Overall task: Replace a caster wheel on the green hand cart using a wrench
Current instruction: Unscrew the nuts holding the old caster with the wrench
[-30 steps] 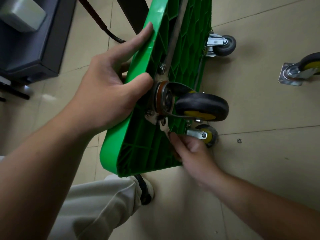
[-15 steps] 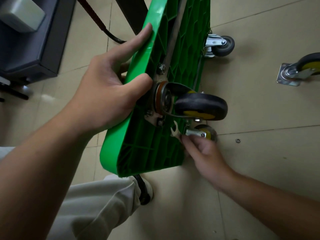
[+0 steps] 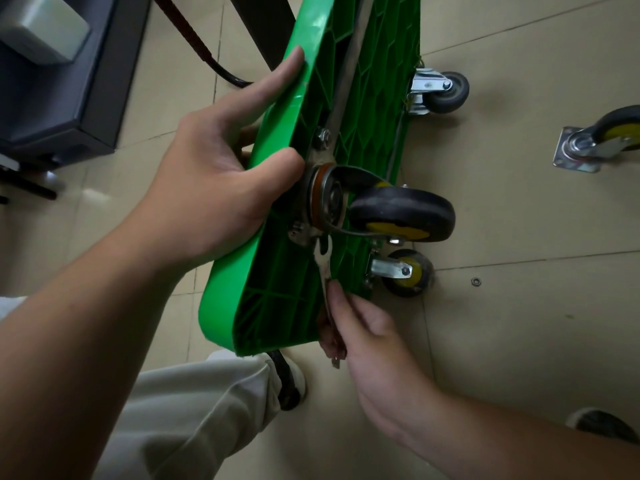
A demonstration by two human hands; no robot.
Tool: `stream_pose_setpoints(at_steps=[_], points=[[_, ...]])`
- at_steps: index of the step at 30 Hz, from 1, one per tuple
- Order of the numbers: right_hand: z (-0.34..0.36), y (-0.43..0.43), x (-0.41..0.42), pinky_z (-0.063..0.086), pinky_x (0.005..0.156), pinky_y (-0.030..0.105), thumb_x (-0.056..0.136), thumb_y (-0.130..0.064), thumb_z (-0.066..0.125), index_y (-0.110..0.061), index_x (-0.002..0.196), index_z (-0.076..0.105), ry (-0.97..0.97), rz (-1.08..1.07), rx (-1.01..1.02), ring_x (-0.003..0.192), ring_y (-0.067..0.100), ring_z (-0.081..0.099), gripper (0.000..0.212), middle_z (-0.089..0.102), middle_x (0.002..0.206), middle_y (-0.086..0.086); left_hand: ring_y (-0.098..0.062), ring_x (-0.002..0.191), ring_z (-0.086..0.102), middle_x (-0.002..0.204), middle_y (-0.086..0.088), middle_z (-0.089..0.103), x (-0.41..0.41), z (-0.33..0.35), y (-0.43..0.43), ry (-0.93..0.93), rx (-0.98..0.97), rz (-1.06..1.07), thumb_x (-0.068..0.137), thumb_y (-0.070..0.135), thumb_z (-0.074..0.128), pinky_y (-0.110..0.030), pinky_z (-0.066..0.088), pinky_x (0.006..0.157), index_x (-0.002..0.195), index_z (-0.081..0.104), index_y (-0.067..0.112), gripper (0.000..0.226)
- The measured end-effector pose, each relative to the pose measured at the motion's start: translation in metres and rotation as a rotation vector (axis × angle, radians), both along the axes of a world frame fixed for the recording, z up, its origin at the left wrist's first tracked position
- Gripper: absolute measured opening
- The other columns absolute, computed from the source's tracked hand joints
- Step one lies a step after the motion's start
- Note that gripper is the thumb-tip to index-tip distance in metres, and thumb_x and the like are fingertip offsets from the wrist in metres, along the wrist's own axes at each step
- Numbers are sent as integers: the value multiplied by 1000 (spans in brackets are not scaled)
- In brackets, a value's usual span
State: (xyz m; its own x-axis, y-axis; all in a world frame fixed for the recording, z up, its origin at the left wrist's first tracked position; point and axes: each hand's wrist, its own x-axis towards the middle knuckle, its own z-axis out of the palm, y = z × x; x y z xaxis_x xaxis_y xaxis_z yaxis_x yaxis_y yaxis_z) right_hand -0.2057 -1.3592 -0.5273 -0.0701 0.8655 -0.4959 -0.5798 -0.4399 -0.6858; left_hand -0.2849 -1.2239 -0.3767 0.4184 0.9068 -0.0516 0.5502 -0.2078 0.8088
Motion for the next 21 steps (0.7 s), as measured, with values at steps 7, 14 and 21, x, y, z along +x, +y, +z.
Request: stream_pose_setpoints(at_steps=[7, 14, 21], points=[[3, -1, -3, 40, 57, 11, 97, -32, 52, -10, 81, 66, -6, -74, 126, 55, -3, 49, 30, 54, 57, -14, -6, 87, 74, 119, 17, 66, 0, 0, 0, -5, -10, -9, 97, 1, 61, -18, 58, 68, 152, 40, 39, 70], [-6, -6, 0, 37, 59, 20, 92, -45, 54, -8, 92, 72, -96, -145, 60, 60, 6, 40, 40, 48, 65, -2, -12, 88, 74, 121, 11, 67, -1, -1, 2, 4, -10, -12, 97, 3, 61, -19, 58, 68, 153, 40, 39, 70], [-6, 2, -2, 32, 53, 21, 91, -52, 54, -6, 83, 66, -58, -81, -13, 57, 11, 35, 48, 38, 63, 4, -6, 83, 73, 125, 10, 65, -1, -2, 2, 9, -6, -14, 97, 1, 60, -16, 56, 65, 154, 39, 38, 71]])
